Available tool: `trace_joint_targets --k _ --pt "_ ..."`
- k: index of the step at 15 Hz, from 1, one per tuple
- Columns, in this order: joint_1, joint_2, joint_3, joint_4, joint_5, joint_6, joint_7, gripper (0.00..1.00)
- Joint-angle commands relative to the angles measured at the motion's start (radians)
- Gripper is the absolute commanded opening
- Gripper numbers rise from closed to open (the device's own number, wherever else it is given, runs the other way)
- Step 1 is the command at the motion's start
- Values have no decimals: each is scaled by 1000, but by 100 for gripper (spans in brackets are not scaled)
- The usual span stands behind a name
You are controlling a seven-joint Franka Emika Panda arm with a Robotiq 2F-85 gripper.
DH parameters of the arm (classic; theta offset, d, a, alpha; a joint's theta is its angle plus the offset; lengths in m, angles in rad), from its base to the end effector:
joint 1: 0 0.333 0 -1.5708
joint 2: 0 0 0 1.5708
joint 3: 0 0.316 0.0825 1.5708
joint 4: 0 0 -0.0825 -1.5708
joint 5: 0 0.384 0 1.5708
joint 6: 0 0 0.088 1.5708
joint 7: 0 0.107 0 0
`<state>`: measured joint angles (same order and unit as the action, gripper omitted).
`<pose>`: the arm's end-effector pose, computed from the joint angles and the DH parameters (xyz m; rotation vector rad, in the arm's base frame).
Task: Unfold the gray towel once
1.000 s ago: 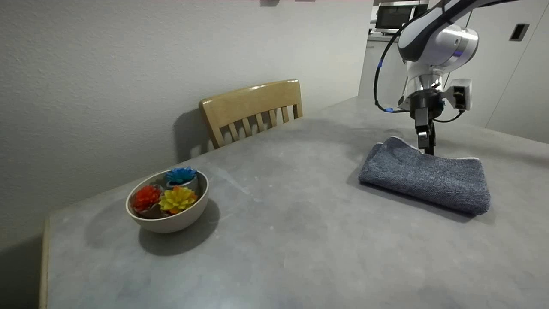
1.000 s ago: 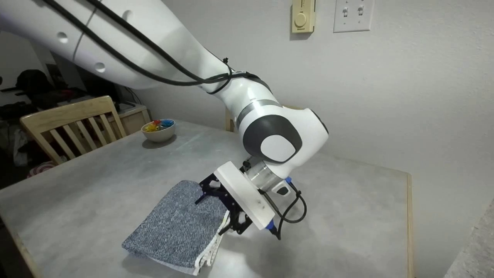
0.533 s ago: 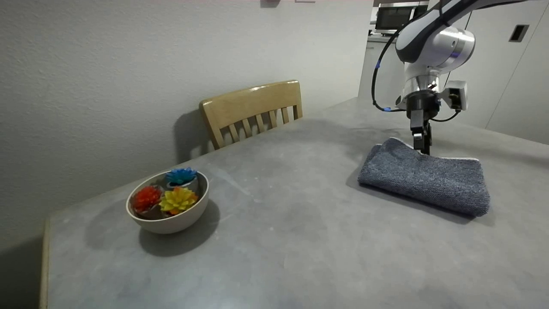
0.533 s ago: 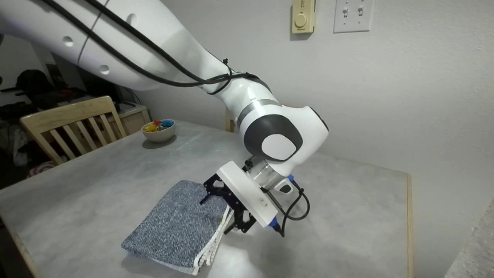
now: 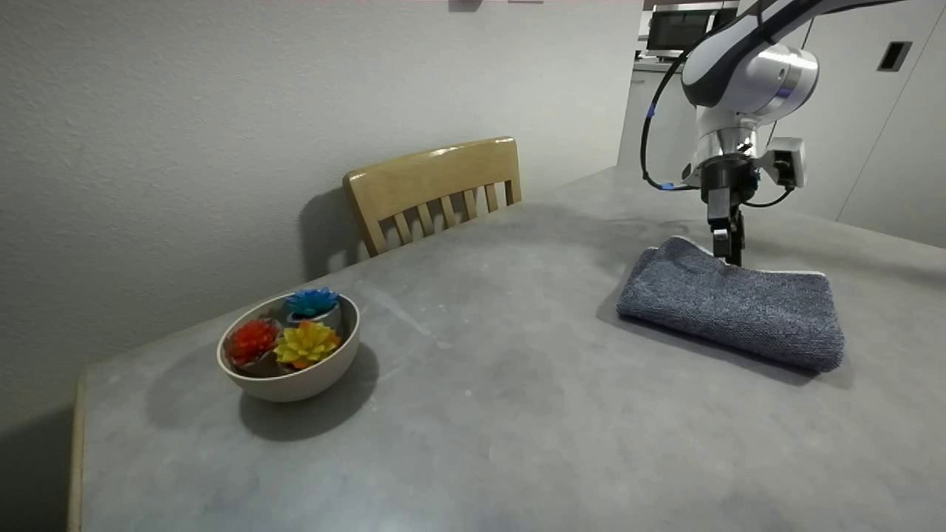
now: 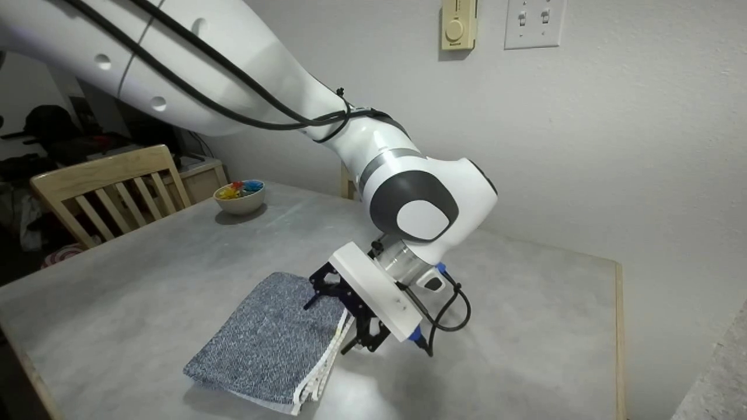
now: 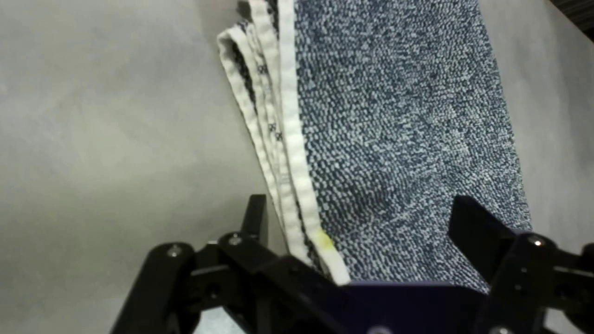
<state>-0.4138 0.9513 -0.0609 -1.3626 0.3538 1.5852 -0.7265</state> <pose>0.5903 -0.2558 0.1157 -2.4427 -0.1445 0.5601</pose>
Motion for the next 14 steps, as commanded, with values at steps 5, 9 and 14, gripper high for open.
trace_joint_targets --k 5,9,14 --pt "-14 6 25 -2 -3 3 66 74" --pt "-13 0 25 -7 -3 10 85 51" --pt "-9 -14 23 -19 0 36 124 60"
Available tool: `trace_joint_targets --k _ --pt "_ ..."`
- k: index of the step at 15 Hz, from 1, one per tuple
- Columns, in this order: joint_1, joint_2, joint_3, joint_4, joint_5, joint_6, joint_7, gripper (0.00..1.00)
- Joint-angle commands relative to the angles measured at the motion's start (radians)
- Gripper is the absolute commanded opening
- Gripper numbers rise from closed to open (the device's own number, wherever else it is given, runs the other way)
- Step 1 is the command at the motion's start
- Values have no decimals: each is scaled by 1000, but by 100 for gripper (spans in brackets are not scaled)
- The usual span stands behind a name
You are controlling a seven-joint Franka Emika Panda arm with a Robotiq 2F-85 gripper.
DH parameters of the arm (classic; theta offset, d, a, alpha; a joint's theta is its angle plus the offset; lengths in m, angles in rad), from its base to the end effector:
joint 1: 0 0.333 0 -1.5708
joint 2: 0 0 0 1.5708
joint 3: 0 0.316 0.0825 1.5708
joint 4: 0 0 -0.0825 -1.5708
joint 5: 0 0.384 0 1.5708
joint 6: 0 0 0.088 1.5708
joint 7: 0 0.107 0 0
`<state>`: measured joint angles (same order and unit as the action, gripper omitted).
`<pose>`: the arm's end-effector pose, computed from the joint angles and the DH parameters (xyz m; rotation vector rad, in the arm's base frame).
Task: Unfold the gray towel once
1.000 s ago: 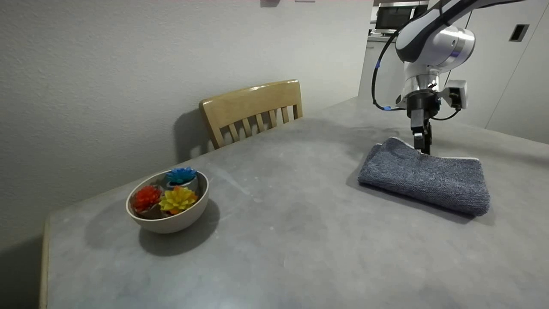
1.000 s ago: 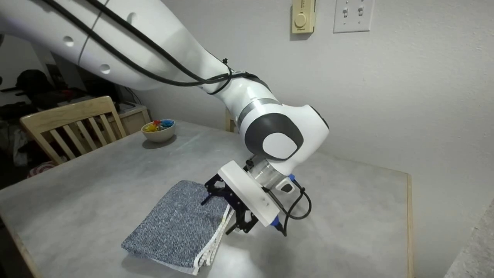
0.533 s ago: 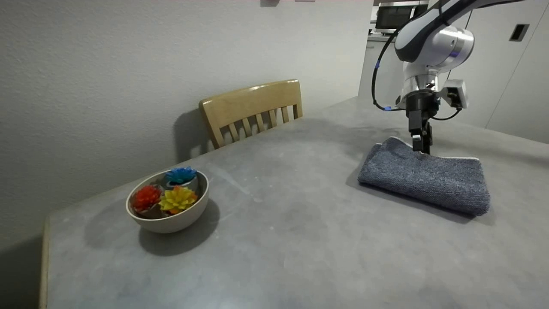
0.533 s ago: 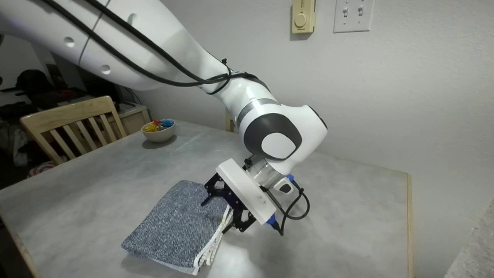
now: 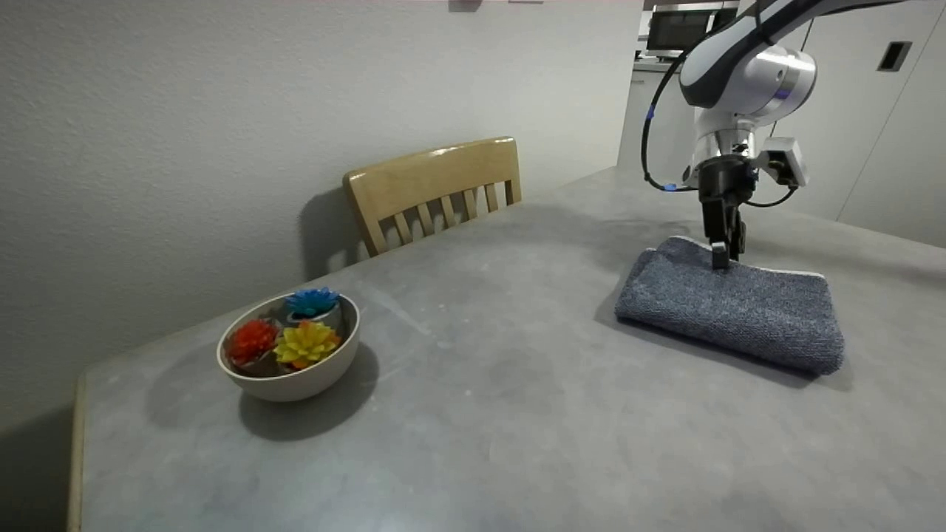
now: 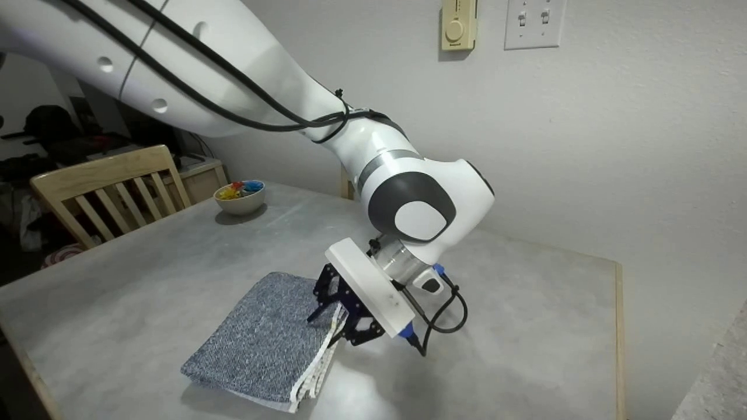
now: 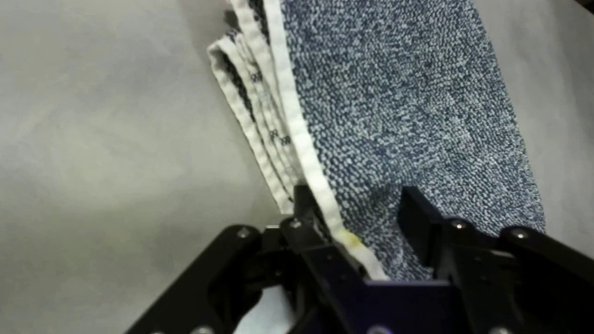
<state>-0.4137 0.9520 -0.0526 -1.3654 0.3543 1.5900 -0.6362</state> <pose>0.5917 -0.2515 0.1143 -2.4554 -0.0413 0.5961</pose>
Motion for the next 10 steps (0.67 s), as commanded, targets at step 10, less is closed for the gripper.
trace_joint_targets --k 10 --pt "-8 -67 22 -91 10 157 98 67"
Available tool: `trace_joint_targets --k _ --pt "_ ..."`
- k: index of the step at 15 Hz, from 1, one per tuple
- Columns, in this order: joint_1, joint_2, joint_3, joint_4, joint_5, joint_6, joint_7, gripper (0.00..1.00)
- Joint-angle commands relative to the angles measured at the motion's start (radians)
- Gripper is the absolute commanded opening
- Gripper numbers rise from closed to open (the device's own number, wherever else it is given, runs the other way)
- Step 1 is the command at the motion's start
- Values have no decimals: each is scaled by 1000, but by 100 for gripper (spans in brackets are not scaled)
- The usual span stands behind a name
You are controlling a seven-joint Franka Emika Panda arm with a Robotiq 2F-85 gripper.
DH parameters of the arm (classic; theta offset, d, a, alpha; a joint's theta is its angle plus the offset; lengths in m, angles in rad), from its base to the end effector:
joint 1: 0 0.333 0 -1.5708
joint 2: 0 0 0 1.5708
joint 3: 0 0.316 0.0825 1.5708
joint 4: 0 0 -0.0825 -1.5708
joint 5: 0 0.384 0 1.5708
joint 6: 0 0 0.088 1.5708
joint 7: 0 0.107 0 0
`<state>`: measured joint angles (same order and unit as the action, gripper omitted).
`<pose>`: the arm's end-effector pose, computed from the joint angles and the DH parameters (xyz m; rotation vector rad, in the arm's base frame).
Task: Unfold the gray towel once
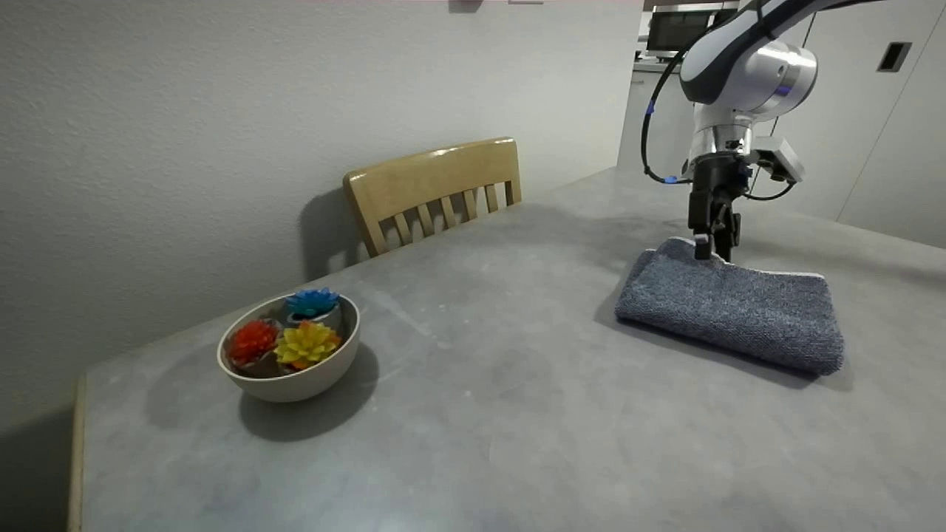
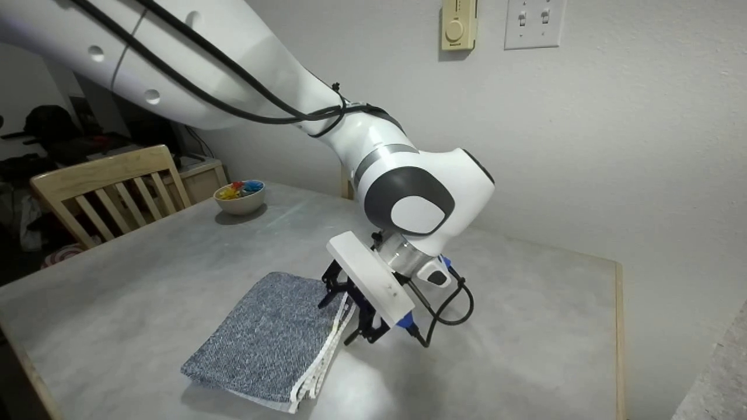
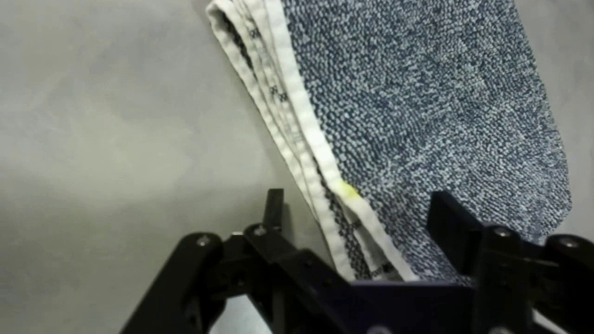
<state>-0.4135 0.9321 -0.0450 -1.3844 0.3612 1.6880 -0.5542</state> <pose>0.6024 -0.2548 0.1207 -2.5336 0.0727 0.5276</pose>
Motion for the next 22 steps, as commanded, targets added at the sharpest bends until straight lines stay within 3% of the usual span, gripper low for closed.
trace_joint_targets --k 1,3,5,7,10,14,16,19,21,22 --pt "-9 -54 15 -82 4 65 20 50" --pt "-7 -60 16 -96 3 80 30 41" --pt "-4 -69 17 -108 2 95 42 40" --pt "1 -90 17 -133 1 119 52 47" --pt "8 -125 17 -173 -1 167 61 49" --pt "17 -161 19 -211 -2 211 75 14" --pt "21 -176 19 -225 1 216 82 1" --pt "16 -174 23 -221 4 195 77 2" --pt "12 -160 23 -208 4 178 78 27" --pt "8 -150 24 -199 5 172 77 33"
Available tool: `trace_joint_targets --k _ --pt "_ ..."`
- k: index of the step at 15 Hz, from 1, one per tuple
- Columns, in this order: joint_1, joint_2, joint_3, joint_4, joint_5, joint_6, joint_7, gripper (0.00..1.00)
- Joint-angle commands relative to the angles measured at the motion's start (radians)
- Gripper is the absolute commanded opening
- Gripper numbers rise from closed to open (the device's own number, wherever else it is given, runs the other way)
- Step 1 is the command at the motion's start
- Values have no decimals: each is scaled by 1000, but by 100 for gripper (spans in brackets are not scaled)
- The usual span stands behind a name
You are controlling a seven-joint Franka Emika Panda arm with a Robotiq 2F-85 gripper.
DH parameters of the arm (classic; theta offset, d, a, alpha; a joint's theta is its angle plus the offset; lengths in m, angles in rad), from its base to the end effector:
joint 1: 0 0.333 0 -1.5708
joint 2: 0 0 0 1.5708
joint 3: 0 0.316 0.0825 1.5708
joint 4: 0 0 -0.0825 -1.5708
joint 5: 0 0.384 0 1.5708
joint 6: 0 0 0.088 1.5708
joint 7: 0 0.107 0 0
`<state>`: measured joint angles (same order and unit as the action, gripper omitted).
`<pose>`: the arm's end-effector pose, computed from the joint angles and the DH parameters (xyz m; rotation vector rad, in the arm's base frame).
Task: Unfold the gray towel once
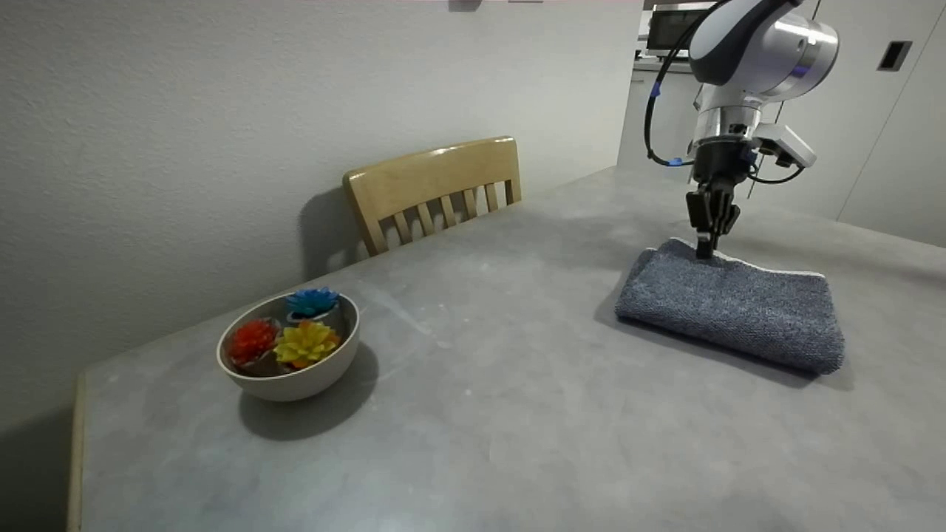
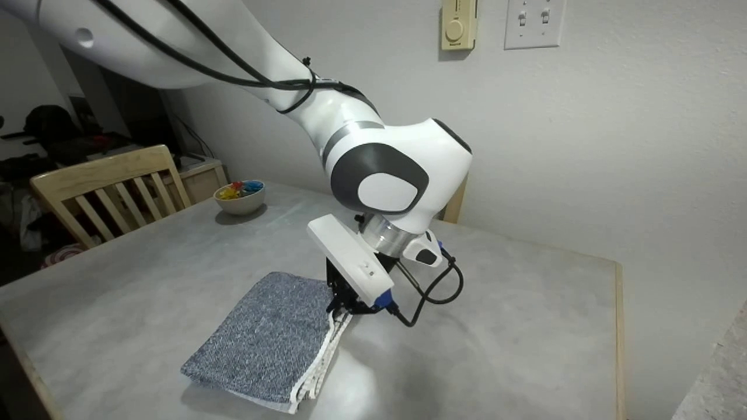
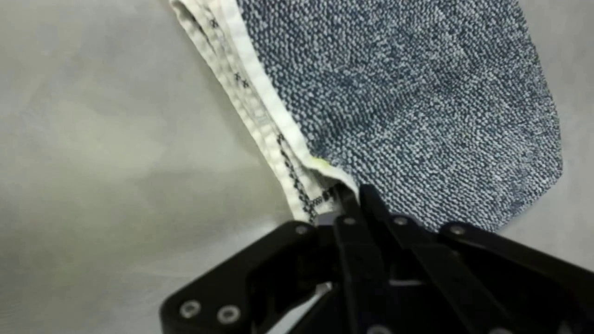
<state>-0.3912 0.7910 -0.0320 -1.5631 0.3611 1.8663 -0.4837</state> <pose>0.5990 -0.2379 0.1514 -2.6364 0.1688 0.4147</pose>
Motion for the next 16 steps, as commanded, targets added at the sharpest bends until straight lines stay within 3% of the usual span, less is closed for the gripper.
trace_joint_targets --k 1,9,10,12,16 --pt "-16 -3 10 -16 6 -11 8 40" --pt "-21 16 10 -7 4 -30 9 98" --pt "-22 17 10 -6 5 -36 10 78" --pt "-23 20 10 -7 6 -48 11 68" --pt "-24 25 10 -11 8 -51 10 30"
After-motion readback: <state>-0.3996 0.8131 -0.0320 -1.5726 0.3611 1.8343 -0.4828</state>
